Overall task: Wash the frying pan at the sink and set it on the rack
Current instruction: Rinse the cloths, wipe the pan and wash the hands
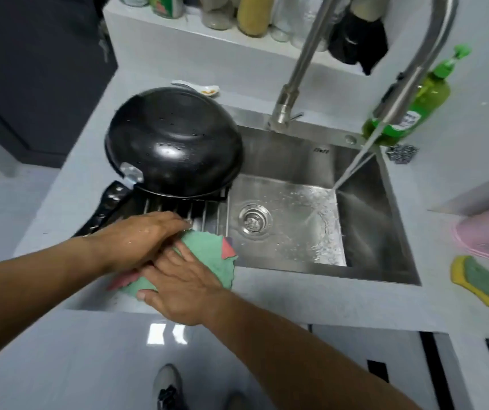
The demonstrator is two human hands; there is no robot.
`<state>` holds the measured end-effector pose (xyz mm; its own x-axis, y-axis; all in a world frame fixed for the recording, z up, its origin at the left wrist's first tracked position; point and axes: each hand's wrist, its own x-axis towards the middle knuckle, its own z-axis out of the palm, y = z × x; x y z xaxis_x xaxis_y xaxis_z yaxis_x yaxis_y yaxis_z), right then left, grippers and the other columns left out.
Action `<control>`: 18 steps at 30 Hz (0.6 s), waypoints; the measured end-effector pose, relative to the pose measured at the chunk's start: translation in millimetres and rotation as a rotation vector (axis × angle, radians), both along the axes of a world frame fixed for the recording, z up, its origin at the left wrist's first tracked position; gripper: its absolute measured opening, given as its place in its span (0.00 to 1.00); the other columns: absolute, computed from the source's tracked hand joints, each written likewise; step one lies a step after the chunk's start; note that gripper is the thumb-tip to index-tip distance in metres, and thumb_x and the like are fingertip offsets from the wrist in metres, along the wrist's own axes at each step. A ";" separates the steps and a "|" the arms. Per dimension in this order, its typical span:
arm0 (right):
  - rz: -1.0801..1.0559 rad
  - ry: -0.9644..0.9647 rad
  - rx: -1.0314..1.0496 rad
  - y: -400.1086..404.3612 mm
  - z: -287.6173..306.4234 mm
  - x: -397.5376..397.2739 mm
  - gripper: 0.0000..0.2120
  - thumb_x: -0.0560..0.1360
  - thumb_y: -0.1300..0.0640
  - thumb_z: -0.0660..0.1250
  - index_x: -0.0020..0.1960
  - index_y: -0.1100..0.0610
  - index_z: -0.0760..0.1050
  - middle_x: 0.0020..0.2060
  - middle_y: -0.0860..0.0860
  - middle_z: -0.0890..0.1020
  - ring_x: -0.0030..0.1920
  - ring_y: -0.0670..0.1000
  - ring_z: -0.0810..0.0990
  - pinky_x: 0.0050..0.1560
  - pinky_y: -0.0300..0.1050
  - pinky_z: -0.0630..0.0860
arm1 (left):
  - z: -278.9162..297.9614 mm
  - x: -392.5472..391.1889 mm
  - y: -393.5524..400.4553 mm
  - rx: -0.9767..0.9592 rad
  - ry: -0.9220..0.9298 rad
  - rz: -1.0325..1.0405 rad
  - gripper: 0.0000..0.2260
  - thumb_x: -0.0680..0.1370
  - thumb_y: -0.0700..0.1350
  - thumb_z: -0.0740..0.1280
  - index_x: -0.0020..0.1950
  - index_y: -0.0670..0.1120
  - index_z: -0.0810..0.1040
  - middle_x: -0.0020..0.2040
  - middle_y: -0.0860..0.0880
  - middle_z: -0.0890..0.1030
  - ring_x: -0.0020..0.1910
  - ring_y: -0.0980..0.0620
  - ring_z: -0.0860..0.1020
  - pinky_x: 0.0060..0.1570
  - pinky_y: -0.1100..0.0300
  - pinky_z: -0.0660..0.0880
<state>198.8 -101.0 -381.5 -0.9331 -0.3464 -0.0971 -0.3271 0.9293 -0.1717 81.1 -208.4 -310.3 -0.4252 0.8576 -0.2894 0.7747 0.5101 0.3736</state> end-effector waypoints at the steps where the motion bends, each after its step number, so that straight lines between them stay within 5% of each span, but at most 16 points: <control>1: -0.014 0.011 0.002 13.1 -2.4 8.4 0.31 0.80 0.41 0.56 0.79 0.53 0.59 0.80 0.54 0.57 0.81 0.55 0.48 0.79 0.58 0.44 | -7.5 2.4 5.2 0.003 0.037 -0.012 0.21 0.82 0.49 0.61 0.76 0.57 0.66 0.69 0.60 0.70 0.68 0.60 0.69 0.68 0.64 0.66; 4: -0.116 0.052 0.014 69.7 -9.1 54.1 0.32 0.81 0.39 0.55 0.80 0.51 0.56 0.81 0.52 0.53 0.81 0.51 0.45 0.79 0.57 0.45 | -23.7 17.9 23.3 0.023 0.066 -0.021 0.24 0.80 0.52 0.63 0.77 0.54 0.66 0.71 0.57 0.71 0.68 0.57 0.71 0.63 0.70 0.63; 7: -0.277 0.023 0.040 151.9 -7.1 119.9 0.32 0.81 0.38 0.53 0.81 0.48 0.54 0.82 0.51 0.49 0.81 0.50 0.42 0.79 0.58 0.42 | -35.4 38.4 41.5 0.004 0.055 -0.011 0.31 0.78 0.65 0.45 0.77 0.54 0.67 0.73 0.57 0.69 0.70 0.56 0.71 0.66 0.67 0.64; 9: -0.421 -0.025 0.059 207.2 -5.7 157.5 0.33 0.81 0.37 0.51 0.82 0.47 0.50 0.81 0.49 0.46 0.81 0.51 0.41 0.79 0.59 0.42 | -43.6 41.7 45.1 0.002 0.084 0.043 0.34 0.77 0.68 0.44 0.75 0.54 0.69 0.72 0.55 0.72 0.69 0.53 0.73 0.67 0.60 0.69; 13: -0.741 -0.058 0.102 320.5 -4.4 225.8 0.35 0.80 0.33 0.44 0.82 0.47 0.45 0.81 0.48 0.43 0.81 0.49 0.38 0.79 0.59 0.43 | -69.6 38.6 39.3 0.046 0.098 0.139 0.27 0.78 0.70 0.56 0.74 0.61 0.70 0.72 0.56 0.73 0.67 0.51 0.76 0.67 0.52 0.73; 15: -0.795 -0.071 0.096 363.8 0.8 249.6 0.36 0.79 0.31 0.39 0.82 0.47 0.45 0.81 0.48 0.44 0.81 0.49 0.41 0.79 0.57 0.47 | -89.5 32.1 33.8 0.096 0.052 0.149 0.23 0.77 0.62 0.65 0.72 0.67 0.69 0.72 0.59 0.73 0.66 0.51 0.77 0.65 0.51 0.73; 18: -0.776 -0.030 0.096 389.1 -2.7 260.0 0.36 0.80 0.33 0.39 0.82 0.51 0.52 0.81 0.50 0.51 0.81 0.51 0.48 0.79 0.55 0.50 | -60.2 41.8 55.3 0.065 0.129 0.142 0.23 0.76 0.60 0.70 0.70 0.61 0.75 0.67 0.58 0.78 0.62 0.52 0.79 0.58 0.56 0.75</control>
<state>458.8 288.1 -384.3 -0.9015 0.4150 -0.1230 0.4256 0.9016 -0.0775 122.9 -153.1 -370.5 -0.5732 0.8015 -0.1705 0.7401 0.5957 0.3122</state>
